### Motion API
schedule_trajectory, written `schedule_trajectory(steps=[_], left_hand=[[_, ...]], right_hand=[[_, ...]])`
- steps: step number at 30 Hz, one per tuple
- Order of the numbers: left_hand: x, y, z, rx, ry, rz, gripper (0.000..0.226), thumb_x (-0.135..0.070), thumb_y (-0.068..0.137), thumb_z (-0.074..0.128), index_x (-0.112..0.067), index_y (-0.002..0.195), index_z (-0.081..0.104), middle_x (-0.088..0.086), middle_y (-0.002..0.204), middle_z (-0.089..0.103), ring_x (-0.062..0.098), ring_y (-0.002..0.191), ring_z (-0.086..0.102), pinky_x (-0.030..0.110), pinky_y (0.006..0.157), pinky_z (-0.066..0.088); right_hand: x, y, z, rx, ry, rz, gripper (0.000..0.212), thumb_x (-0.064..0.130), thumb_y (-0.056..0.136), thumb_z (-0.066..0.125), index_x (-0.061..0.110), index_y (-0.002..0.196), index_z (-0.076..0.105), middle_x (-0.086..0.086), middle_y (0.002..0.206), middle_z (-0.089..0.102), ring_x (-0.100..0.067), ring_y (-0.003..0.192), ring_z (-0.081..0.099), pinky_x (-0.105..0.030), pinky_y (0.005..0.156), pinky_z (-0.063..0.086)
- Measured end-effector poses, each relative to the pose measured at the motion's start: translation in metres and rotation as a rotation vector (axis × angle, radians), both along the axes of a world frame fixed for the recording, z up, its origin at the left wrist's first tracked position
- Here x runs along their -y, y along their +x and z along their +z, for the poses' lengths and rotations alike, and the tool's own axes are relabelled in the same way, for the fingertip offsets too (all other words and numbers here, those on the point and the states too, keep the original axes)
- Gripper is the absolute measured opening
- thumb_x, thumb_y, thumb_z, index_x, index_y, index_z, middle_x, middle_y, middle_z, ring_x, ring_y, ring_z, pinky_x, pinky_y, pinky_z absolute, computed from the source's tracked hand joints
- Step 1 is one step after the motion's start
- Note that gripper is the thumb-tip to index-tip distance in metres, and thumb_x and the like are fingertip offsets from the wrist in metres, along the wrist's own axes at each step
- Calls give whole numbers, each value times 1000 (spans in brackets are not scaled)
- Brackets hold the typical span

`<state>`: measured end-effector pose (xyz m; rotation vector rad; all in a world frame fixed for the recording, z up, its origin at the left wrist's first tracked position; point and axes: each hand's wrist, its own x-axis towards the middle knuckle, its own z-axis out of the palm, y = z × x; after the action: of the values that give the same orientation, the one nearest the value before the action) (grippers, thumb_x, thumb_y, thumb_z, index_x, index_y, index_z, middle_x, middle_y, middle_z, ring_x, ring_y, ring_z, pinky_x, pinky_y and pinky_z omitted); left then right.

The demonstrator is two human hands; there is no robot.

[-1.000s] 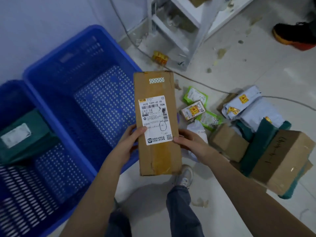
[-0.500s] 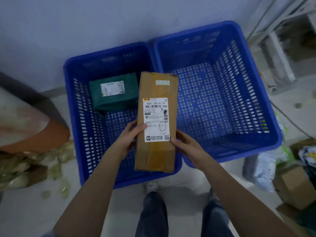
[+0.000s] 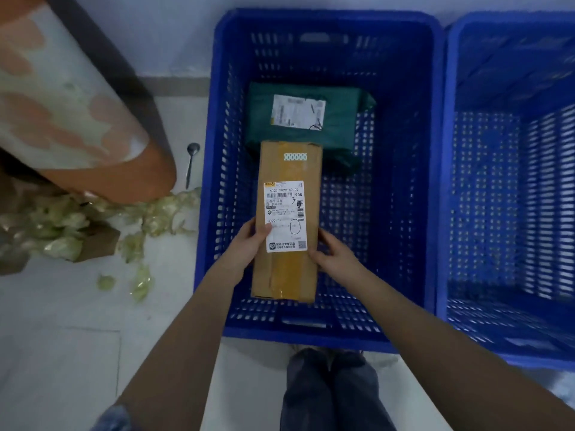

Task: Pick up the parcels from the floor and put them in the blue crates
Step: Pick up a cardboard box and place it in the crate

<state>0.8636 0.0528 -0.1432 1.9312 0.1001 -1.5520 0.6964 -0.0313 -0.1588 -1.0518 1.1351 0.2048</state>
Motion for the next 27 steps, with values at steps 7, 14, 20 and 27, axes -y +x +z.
schedule_trajectory(steps=[7,14,20,27], left_hand=[[-14,9,-84,181,121,3,48,-24,102,36,-24,149,26,3,145,44,25,133,43,42,113,33],[-32,-1,-137,274,188,31,53,-9,97,40,-25,147,30,3,142,48,23,129,46,42,110,38],[-42,-19,-156,524,337,-251,59,-10,90,43,-14,147,27,12,149,34,31,136,34,46,110,34],[-38,-35,-144,362,506,-562,70,-26,96,40,-17,152,-1,7,160,-10,28,147,2,44,118,14]], right_hand=[[-23,32,-81,-15,79,119,71,38,88,61,32,148,25,4,151,35,-15,135,38,-38,111,38],[-30,42,-134,-79,109,244,66,12,95,49,24,151,16,-2,155,26,-19,139,32,-25,111,31],[-45,48,-148,-103,156,220,70,10,95,46,30,151,10,-1,157,21,-23,140,32,-39,116,31],[-43,54,-138,-148,159,275,65,10,96,42,29,151,13,-2,155,26,-24,138,33,-31,109,35]])
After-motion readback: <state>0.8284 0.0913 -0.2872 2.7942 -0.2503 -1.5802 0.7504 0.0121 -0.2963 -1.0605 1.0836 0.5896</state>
